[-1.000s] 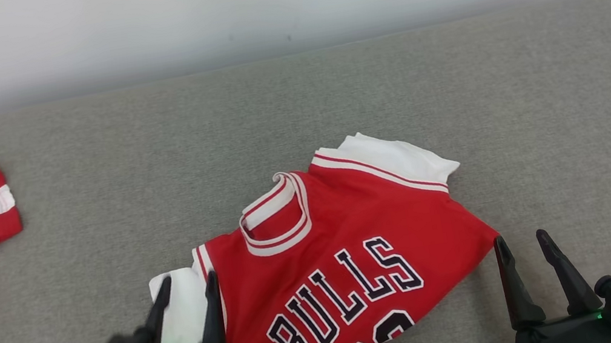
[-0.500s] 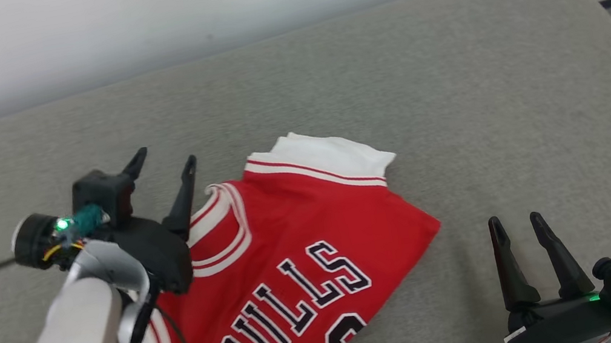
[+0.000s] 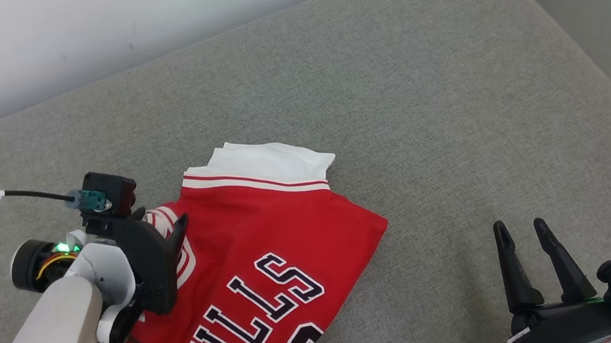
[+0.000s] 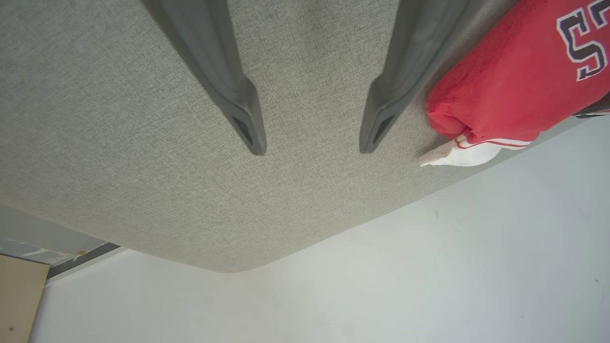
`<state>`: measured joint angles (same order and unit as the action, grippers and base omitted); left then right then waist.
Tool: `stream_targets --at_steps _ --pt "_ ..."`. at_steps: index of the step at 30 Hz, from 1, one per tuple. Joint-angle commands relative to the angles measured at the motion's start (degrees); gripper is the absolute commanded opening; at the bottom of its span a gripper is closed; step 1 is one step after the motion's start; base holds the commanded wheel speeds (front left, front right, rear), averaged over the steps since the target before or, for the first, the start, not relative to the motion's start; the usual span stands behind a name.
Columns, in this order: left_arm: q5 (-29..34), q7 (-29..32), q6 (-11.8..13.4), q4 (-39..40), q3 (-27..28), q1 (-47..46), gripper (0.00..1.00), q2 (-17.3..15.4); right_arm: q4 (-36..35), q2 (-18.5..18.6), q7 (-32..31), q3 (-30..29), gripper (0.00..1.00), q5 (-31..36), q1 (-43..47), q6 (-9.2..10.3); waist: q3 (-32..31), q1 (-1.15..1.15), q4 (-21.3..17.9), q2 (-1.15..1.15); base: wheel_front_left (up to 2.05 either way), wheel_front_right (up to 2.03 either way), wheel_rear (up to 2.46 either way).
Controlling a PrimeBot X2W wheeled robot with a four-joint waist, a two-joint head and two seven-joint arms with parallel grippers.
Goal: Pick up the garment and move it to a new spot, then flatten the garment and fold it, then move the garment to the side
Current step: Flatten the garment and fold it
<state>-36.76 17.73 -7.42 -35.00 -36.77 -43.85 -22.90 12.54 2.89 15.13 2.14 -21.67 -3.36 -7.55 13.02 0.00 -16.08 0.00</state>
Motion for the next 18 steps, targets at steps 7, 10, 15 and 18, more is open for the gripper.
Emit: stream_targets --at_steps 7,10,15,18 --pt "-5.06 4.97 -0.07 -3.3 -2.69 -0.9 1.0 -0.46 0.1 -0.02 0.08 -0.52 1.0 0.19 0.26 0.13 -0.46 0.0 0.18 0.0 0.0 0.0 0.0" --pt "-7.8 5.93 -0.07 -2.42 -3.91 -1.0 0.46 0.14 0.1 -0.02 0.08 -0.7 1.0 0.27 0.22 0.13 -0.43 0.0 0.6 0.0 0.0 0.0 0.0" --pt "-10.21 1.64 -0.01 -0.24 -5.51 -2.53 0.0 -0.08 0.14 -0.02 0.08 -1.09 1.0 0.57 0.1 0.13 -0.43 0.0 1.56 0.0 0.0 0.0 0.0" --pt "-11.04 -3.52 0.0 0.07 -4.61 -4.56 0.0 -0.65 0.25 -0.01 0.08 -1.66 1.0 0.8 0.23 0.13 -0.57 0.0 2.47 0.0 0.0 0.0 0.0"
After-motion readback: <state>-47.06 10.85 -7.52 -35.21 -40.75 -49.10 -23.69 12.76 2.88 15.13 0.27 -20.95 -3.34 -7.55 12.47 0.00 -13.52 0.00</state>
